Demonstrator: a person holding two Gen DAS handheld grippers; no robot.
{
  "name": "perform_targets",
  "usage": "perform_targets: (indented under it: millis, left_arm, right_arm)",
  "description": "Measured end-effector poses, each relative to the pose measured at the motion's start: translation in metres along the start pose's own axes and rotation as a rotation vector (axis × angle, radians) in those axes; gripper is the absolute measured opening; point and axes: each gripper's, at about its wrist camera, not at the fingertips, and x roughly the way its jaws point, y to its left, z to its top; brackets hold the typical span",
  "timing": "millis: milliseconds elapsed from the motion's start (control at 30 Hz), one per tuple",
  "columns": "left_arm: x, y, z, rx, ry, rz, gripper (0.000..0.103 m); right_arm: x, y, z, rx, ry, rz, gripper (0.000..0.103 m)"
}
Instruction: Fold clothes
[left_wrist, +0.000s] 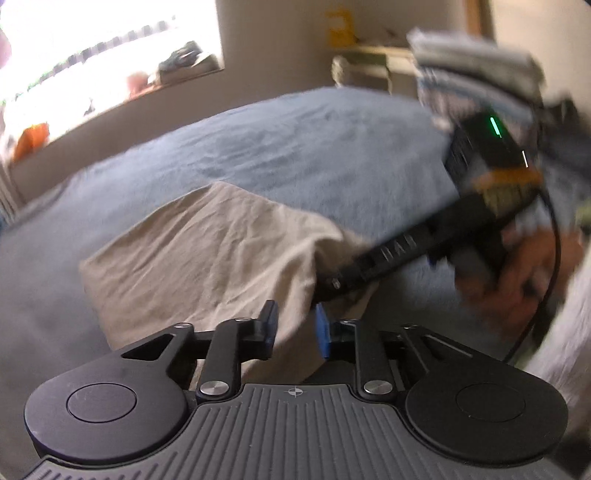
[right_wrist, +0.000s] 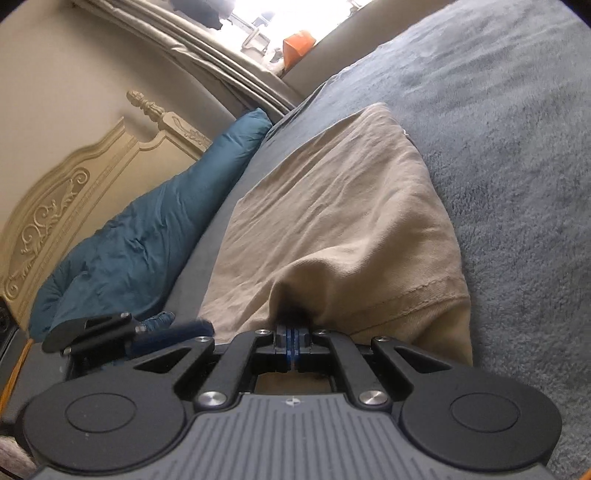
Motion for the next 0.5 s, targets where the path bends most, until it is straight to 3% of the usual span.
perform_targets:
  millis: [433, 500]
  left_arm:
    - [0.031, -0.008, 0.0, 0.062, 0.065, 0.019, 0.025]
    - [0.032, -0.015, -0.002, 0.109, 0.053, 0.076, 0.02]
  right_arm:
    - [-0.001, -0.012, 0.0, 0.074, 0.01, 0.043, 0.0]
    - [-0.003, -0.013, 0.003, 0.104, 0.028, 0.044, 0.001]
